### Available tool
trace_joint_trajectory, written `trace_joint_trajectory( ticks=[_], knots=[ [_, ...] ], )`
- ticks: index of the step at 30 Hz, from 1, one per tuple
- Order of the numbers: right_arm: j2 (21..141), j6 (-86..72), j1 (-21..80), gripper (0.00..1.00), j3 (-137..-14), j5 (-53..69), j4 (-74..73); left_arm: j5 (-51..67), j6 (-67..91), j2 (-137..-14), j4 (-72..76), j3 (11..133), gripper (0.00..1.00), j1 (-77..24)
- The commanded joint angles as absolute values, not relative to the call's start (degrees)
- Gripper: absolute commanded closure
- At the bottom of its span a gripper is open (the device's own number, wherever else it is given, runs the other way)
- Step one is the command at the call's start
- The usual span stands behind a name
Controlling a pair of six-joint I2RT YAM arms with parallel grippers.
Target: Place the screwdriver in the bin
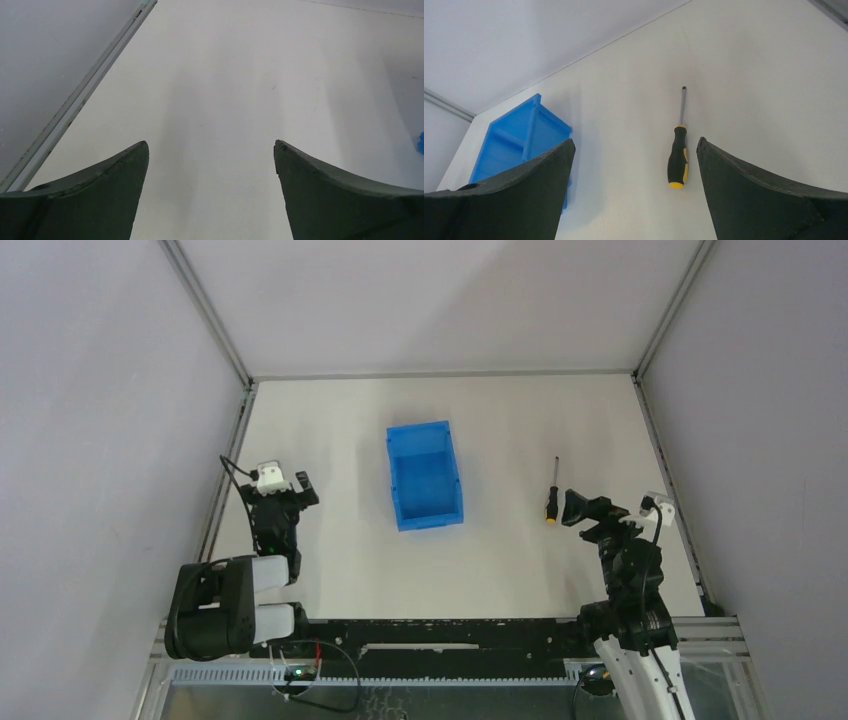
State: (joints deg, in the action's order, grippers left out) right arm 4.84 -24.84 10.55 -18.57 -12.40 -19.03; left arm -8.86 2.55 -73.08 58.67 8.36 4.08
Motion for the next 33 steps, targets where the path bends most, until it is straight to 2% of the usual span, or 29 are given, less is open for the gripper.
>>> trace_joint_trajectory(
  ticks=[1, 6, 9, 14, 18, 21, 27, 33],
  knots=[
    [5.64, -26.26, 10.63, 0.0, -20.52, -15.47, -16.47, -9.26, 1.67, -72.15, 61.0, 10.83, 0.0, 3.89],
    [10.73, -18.36, 10.63, 0.0, -28.7, -8.88, -12.7, -9.3, 1.67, -72.14, 61.0, 10.83, 0.0, 3.86],
    [19.59, -15.1, 10.65, 0.01, -38.3, -6.22, -14.94, -9.28, 1.66, -72.11, 61.0, 10.83, 0.0, 3.87],
    [42.58, -12.66, 10.44, 0.03, -63.42, -10.61, -32.52, -9.26, 1.64, -72.08, 61.0, 10.86, 0.0, 3.87],
    [65.03, -12.5, 7.74, 0.01, -86.01, -11.29, -55.29, -9.25, 1.64, -72.11, 61.0, 10.83, 0.0, 3.87],
    [77.98, -12.06, 5.25, 0.0, -95.12, -8.19, -64.82, -9.26, 1.61, -72.07, 61.0, 10.82, 0.0, 3.87],
    [90.11, -12.25, 2.24, 0.01, -83.85, -3.05, -57.5, -9.24, 1.67, -72.12, 61.0, 10.86, 0.0, 3.92],
    [101.67, -12.92, 2.76, 0.11, -74.23, 0.04, -48.1, -9.23, 1.66, -72.15, 61.0, 10.82, 0.0, 3.87]
  ],
)
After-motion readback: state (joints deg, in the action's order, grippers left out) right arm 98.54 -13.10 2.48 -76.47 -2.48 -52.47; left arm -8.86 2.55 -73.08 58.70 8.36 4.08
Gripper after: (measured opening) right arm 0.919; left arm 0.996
